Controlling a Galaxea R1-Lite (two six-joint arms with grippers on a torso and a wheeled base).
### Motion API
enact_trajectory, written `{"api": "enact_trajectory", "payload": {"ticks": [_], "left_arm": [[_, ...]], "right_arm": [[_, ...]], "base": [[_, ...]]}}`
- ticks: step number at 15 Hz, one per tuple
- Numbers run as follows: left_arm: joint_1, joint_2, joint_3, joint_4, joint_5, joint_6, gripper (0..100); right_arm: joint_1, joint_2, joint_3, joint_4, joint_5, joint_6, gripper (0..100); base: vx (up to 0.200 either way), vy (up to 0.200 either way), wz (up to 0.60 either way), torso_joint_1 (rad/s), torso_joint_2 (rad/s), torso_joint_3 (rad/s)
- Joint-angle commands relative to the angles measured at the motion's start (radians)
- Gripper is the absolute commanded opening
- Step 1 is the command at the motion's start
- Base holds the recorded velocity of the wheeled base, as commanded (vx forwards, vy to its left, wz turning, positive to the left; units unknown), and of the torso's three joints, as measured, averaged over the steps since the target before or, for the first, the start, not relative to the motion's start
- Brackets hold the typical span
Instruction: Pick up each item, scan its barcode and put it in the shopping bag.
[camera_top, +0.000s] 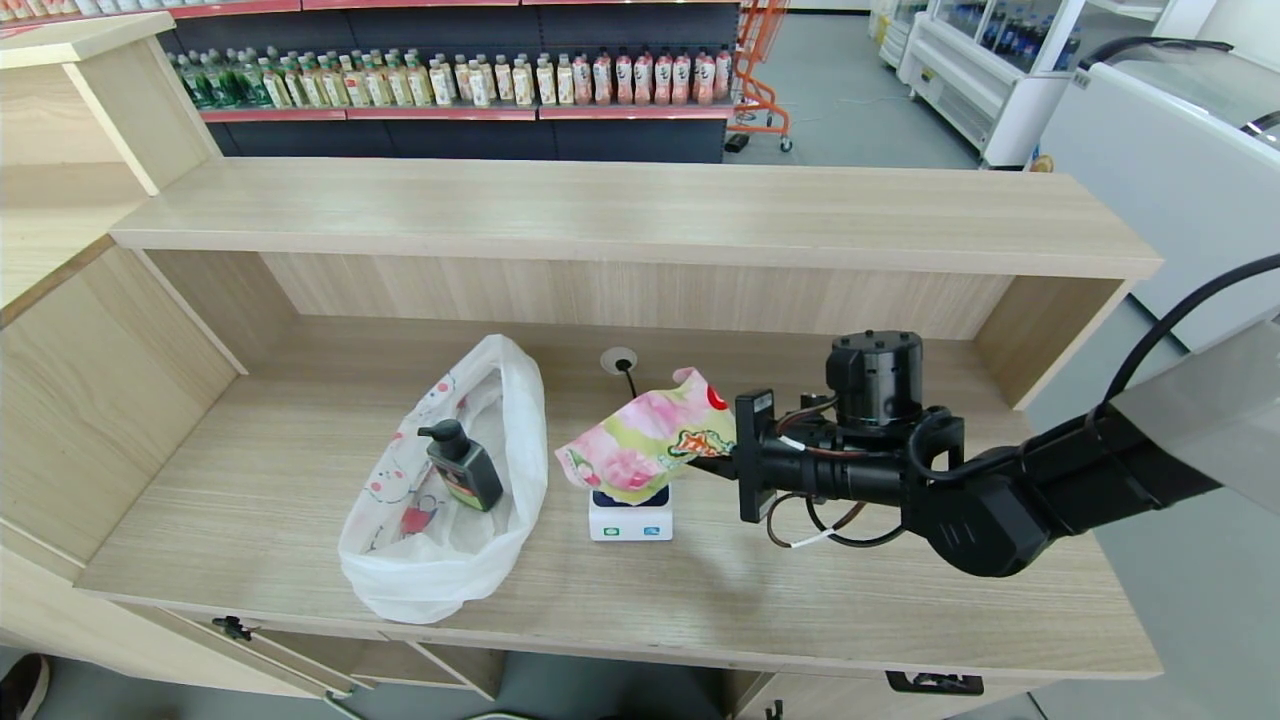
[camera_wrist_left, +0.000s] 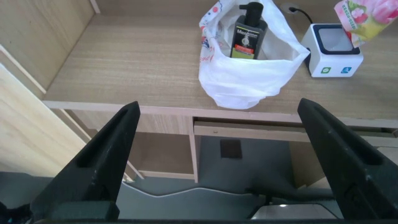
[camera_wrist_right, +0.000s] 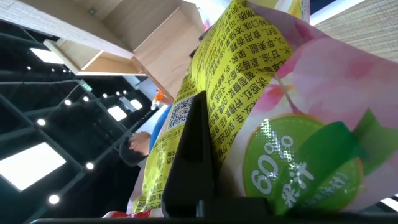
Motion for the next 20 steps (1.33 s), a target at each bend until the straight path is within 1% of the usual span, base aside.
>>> {"api": "enact_trajectory", "payload": {"ticks": [1, 2, 3, 5, 7, 8, 9, 10, 12, 13, 16, 17, 20], "left_arm": [[0.0, 0.0, 0.0, 0.0, 0.0, 0.0, 100], [0.0, 0.002, 0.0, 0.0, 0.0, -0.001, 100], [0.0, 0.002, 0.0, 0.0, 0.0, -0.003, 100], [0.0, 0.0, 0.0, 0.0, 0.0, -0.003, 100], [0.0, 0.0, 0.0, 0.0, 0.0, -0.004, 100], [0.0, 0.0, 0.0, 0.0, 0.0, -0.006, 100], [0.0, 0.0, 0.0, 0.0, 0.0, -0.006, 100], [0.0, 0.0, 0.0, 0.0, 0.0, -0.006, 100], [0.0, 0.0, 0.0, 0.0, 0.0, -0.007, 100], [0.0, 0.0, 0.0, 0.0, 0.0, -0.007, 100], [0.0, 0.0, 0.0, 0.0, 0.0, -0.004, 100], [0.0, 0.0, 0.0, 0.0, 0.0, -0.001, 100], [0.0, 0.0, 0.0, 0.0, 0.0, 0.0, 100]], "right_arm": [[0.001, -0.015, 0.017, -0.001, -0.005, -0.005, 0], [-0.001, -0.089, 0.091, -0.007, -0.014, -0.091, 0], [0.001, -0.169, 0.164, -0.019, -0.022, -0.276, 0], [-0.004, -0.331, 0.307, -0.07, -0.008, -0.718, 0], [-0.038, -0.448, 0.327, -0.047, 0.002, -1.105, 0], [-0.044, -0.499, 0.331, 0.001, 0.004, -1.255, 0], [-0.045, -0.551, 0.334, 0.05, 0.018, -1.365, 0], [-0.036, -0.612, 0.354, 0.104, 0.041, -1.391, 0], [-0.006, -0.692, 0.373, 0.193, 0.041, -1.401, 0], [-0.006, -0.715, 0.368, 0.229, 0.041, -1.421, 0], [-0.007, -0.709, 0.368, 0.243, 0.041, -1.474, 0], [-0.015, -0.654, 0.354, 0.24, 0.039, -1.503, 0], [-0.055, -0.525, 0.296, 0.232, 0.041, -1.507, 0]], "base": [[0.0, 0.0, 0.0, 0.0, 0.0, 0.0], [0.0, 0.0, 0.0, 0.0, 0.0, 0.0], [0.0, 0.0, 0.0, 0.0, 0.0, 0.0], [0.0, 0.0, 0.0, 0.0, 0.0, 0.0], [0.0, 0.2, 0.0, 0.005, 0.0, 0.002], [0.0, 0.2, 0.0, -0.012, 0.0, 0.007], [0.0, 0.2, 0.0, -0.002, -0.01, 0.012], [0.0, 0.2, 0.0, 0.012, 0.01, 0.002], [0.0, 0.2, 0.0, 0.015, 0.0, 0.002], [0.0, 0.2, 0.0, -0.012, 0.0, 0.002], [0.0, 0.2, 0.0, 0.001, 0.0, 0.002], [0.0, 0.2, 0.0, 0.002, 0.0, 0.002], [0.0, 0.0, 0.0, 0.0, 0.0, 0.0]]}}
